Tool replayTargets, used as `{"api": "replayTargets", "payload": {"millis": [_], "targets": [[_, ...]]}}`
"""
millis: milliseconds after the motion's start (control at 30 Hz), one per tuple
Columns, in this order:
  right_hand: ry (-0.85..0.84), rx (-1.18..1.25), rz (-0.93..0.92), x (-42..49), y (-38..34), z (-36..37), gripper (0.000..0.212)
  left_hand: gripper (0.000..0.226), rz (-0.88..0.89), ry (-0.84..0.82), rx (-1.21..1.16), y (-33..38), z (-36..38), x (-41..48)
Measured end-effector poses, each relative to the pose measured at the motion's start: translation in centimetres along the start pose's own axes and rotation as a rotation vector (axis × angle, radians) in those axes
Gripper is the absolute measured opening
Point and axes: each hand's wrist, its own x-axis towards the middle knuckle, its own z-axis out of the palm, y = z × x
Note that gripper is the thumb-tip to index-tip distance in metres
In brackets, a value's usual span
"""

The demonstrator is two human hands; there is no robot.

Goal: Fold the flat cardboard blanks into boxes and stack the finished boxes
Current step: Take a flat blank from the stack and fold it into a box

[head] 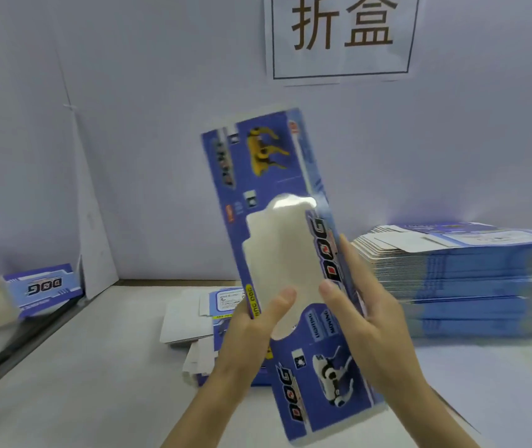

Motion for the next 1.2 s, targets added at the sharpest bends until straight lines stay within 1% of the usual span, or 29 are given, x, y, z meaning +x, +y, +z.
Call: {"api": "replayTargets", "payload": {"millis": [67, 100, 167, 200, 233, 300, 367, 433, 500, 600, 667, 700, 767, 833, 967, 1067, 1200], "targets": [[0.0, -0.112, -0.046, 0.6, -0.4, -0.9, 0.047, 0.061, -0.04, -0.013, -0.095, -0.2, -0.6, 0.4], [0.014, -0.112, -0.021, 0.9, -0.4, -1.5, 0.051, 0.06, -0.054, -0.026, -0.131, 0.0, -0.9, 0.4], [0.041, 0.007, 0.15, 1.4, -0.3, -2.4, 0.073, 0.058, -0.034, -0.061, -0.137, 0.4, -1.6, 0.3], [0.036, 0.079, 0.241, 1.5, -0.1, -2.8, 0.084, 0.054, -0.009, -0.071, -0.098, 0.6, -1.8, 0.3], [0.019, 0.133, 0.298, 1.6, 0.1, -3.2, 0.083, 0.047, 0.016, -0.084, -0.047, 1.0, -2.1, 0.3], [0.017, 0.2, 0.342, 1.7, 0.8, -3.8, 0.067, 0.035, 0.067, -0.099, 0.031, 1.5, -2.5, 0.3], [0.041, 0.261, 0.383, 1.7, 1.3, -3.9, 0.05, 0.035, 0.133, -0.047, 0.06, 1.7, -2.9, 0.4], [0.028, 0.285, 0.41, 1.7, 1.6, -3.9, 0.041, 0.032, 0.134, 0.003, 0.043, 1.5, -3.1, 0.6], [-0.017, 0.259, 0.391, 1.9, 1.1, -4.0, 0.04, 0.034, 0.078, 0.003, 0.006, 1.3, -3.1, 0.7], [-0.099, 0.237, 0.38, 2.0, 0.3, -4.5, 0.04, 0.053, 0.042, -0.056, 0.031, 1.6, -3.8, 1.1], [-0.103, 0.209, 0.372, 2.0, 0.1, -4.6, 0.036, 0.063, 0.043, -0.11, 0.038, 1.9, -4.1, 1.1], [-0.091, 0.213, 0.376, 1.9, 0.2, -4.6, 0.034, 0.064, 0.037, -0.112, 0.012, 1.9, -4.0, 1.0], [-0.084, 0.234, 0.385, 1.7, 0.2, -4.5, 0.027, 0.055, 0.008, -0.064, -0.075, 1.7, -3.7, 1.0], [-0.101, 0.225, 0.377, 1.7, 0.0, -4.4, 0.023, 0.049, 0.007, -0.029, -0.091, 1.5, -3.5, 1.0], [-0.174, 0.243, 0.366, 1.7, -0.4, -4.3, 0.033, 0.046, 0.057, -0.006, -0.035, 1.8, -3.6, 1.2], [-0.127, 0.271, 0.363, 1.6, -0.1, -4.1, 0.026, 0.045, 0.103, 0.003, -0.05, 2.0, -3.5, 1.0], [-0.105, 0.252, 0.4, 1.8, 0.0, -4.3, 0.032, 0.039, 0.112, 0.015, -0.007, 2.1, -3.0, 0.7]]}}
